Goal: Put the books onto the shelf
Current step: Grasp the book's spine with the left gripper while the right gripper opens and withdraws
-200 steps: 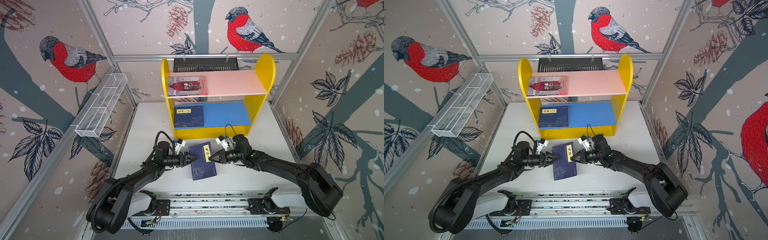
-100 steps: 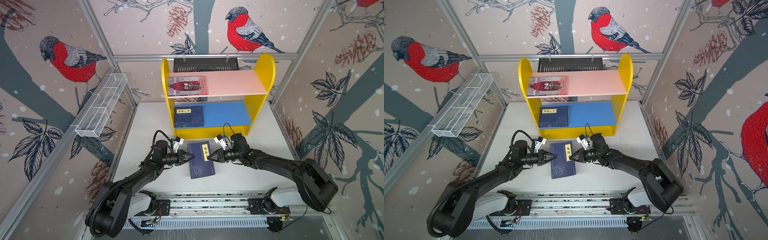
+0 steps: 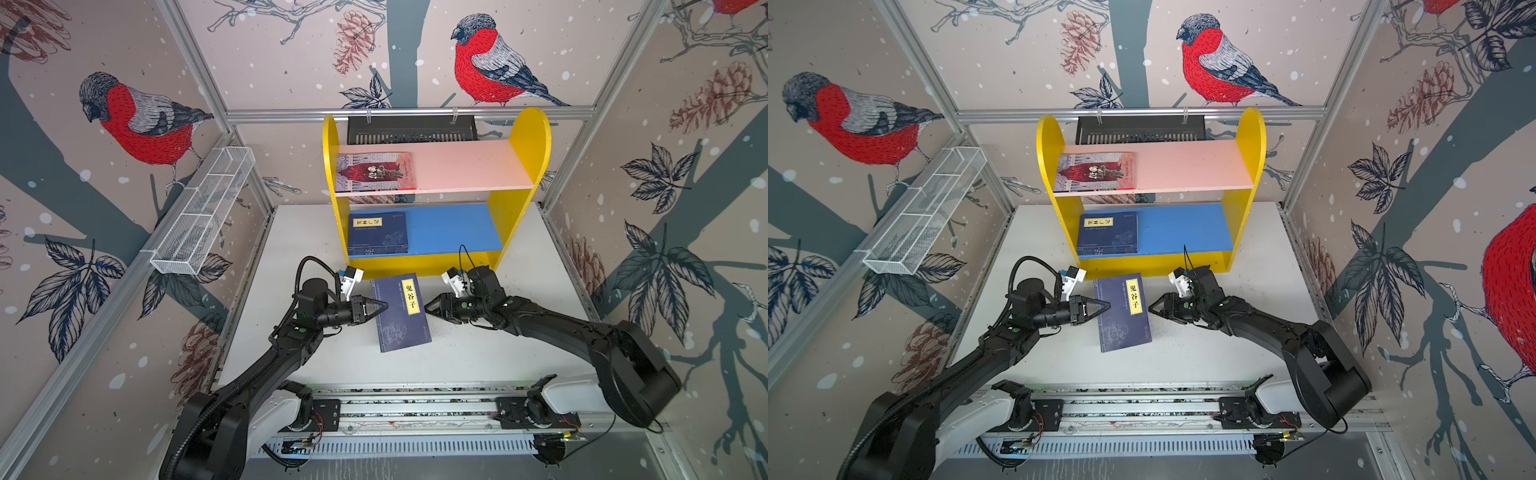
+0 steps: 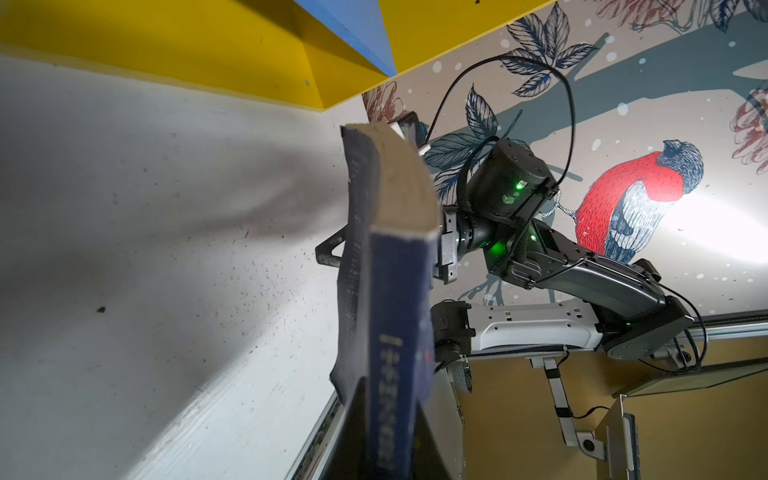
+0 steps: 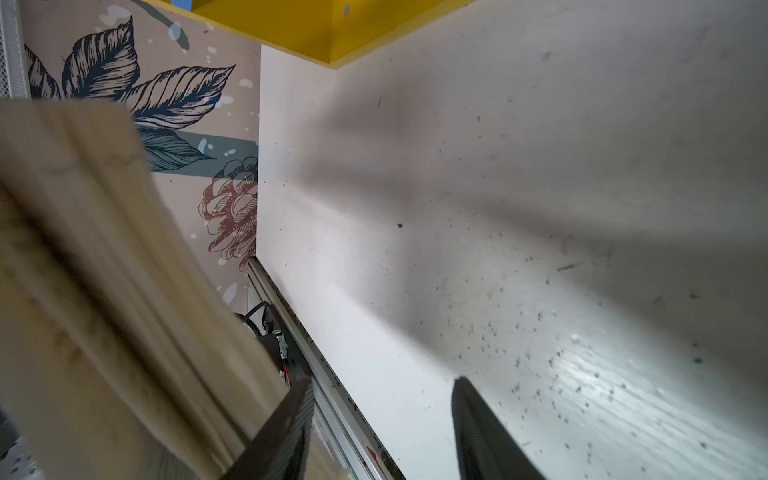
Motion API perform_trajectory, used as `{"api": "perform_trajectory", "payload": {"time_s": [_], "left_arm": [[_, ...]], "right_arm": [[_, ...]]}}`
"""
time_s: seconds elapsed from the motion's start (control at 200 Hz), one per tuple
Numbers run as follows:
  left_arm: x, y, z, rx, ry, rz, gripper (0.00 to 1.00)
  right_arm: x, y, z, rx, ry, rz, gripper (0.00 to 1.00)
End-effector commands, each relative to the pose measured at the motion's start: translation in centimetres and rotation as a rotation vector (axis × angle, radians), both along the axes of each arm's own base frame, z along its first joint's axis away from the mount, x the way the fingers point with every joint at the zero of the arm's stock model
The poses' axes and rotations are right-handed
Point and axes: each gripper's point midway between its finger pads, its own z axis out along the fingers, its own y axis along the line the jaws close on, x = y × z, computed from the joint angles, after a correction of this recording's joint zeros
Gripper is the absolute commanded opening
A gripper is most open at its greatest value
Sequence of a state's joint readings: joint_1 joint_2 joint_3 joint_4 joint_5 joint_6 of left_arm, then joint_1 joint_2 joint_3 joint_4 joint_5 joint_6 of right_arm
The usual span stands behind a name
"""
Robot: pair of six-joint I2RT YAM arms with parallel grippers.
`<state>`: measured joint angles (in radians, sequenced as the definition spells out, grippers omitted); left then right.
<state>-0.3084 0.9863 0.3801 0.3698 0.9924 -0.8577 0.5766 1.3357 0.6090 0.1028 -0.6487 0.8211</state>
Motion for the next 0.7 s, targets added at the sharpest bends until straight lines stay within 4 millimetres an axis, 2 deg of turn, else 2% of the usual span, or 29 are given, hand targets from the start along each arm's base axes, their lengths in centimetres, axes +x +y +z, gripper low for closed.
{"api": "perform_trajectory", "payload": {"time_s": [0.0,0.135,0.3,0.53,0.695], "left_arm": [[-0.3,0.2,0.8,0.021,-0.068,-0.013,0.0],[0.3,0.6,1.1,0.076,-0.119,0.016,0.0],[1.0,0.5,3.5,0.058,-0.177,0.007,0.0],[2.7,0.3,6.4,0.069,-0.2,0.03,0.0],[4.6,0.9,7.7,0.011,-0.125,0.126,0.0]], "right_arm": [[1.2,-0.7,2.0,0.012,-0.065,-0.083,0.56],[1.7,-3.0,4.6,0.045,-0.144,-0.195,0.61],[0.9,-5.2,7.8,0.167,-0.211,-0.282,0.69],[-1.3,-5.7,12.6,0.34,-0.293,-0.294,0.8],[-2.4,-5.1,14.2,0.436,-0.308,-0.29,0.85]]}}
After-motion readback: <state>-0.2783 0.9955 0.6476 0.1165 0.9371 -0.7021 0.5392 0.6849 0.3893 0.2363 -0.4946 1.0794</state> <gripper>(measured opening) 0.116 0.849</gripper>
